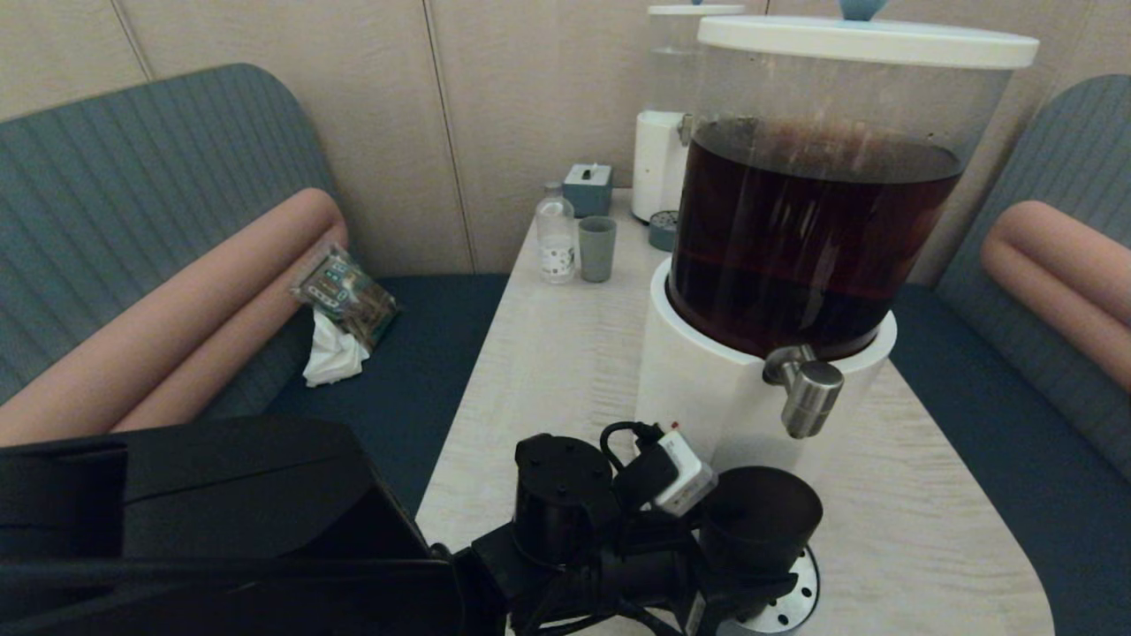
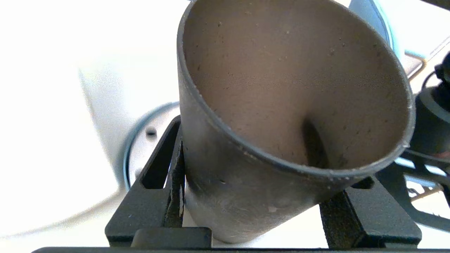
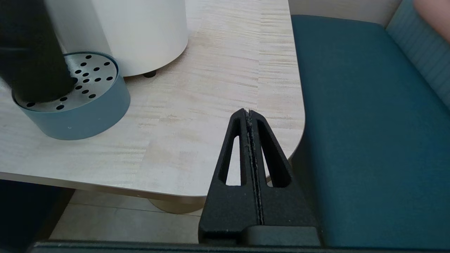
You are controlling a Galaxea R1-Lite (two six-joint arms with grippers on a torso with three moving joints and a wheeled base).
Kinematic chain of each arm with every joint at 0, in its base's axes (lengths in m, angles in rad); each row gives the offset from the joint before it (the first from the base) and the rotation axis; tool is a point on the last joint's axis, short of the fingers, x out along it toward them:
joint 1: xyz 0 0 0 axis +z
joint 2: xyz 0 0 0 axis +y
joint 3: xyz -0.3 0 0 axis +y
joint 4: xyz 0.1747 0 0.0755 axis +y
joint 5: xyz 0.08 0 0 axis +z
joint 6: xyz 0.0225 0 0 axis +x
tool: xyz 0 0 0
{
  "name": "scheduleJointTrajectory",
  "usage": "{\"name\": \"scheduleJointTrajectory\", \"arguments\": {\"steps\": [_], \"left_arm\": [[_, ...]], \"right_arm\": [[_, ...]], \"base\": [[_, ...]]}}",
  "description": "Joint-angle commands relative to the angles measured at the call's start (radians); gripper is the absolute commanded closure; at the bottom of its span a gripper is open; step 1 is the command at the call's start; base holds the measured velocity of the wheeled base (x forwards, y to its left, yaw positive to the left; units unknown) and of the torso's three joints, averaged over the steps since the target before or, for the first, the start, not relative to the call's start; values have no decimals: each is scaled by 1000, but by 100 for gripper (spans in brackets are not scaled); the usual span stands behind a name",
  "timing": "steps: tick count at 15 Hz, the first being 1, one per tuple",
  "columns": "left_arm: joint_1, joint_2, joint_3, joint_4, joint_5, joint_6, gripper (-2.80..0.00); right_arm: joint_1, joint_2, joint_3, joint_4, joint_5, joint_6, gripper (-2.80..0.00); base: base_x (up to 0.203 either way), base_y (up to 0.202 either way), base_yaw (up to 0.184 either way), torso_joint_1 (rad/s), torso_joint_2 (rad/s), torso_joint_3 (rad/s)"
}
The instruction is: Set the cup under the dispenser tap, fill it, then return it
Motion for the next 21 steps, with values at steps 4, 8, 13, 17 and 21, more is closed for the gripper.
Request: {"name": "scheduleJointTrajectory", "arguments": {"steps": [4,8,13,17,21], "left_arm": [[6,-155,149,-10,38,-2,0],[40,-298,273,-11,120,-38,0],[154,-461,390,-11,229,-92,0],[360,-482,401,-14,207,-98,0],[486,-307,313,-106,137,-98,0]], "right_arm": [[0,-2,0,0,0,0,0],[0,-2,0,0,0,0,0],[0,-2,0,0,0,0,0],[0,-2,0,0,0,0,0],[0,-2,0,0,0,0,0]], "base": [[0,0,0,0,0,0],[0,0,0,0,0,0],[0,0,0,0,0,0],[0,0,0,0,0,0],[0,0,0,0,0,0]]}}
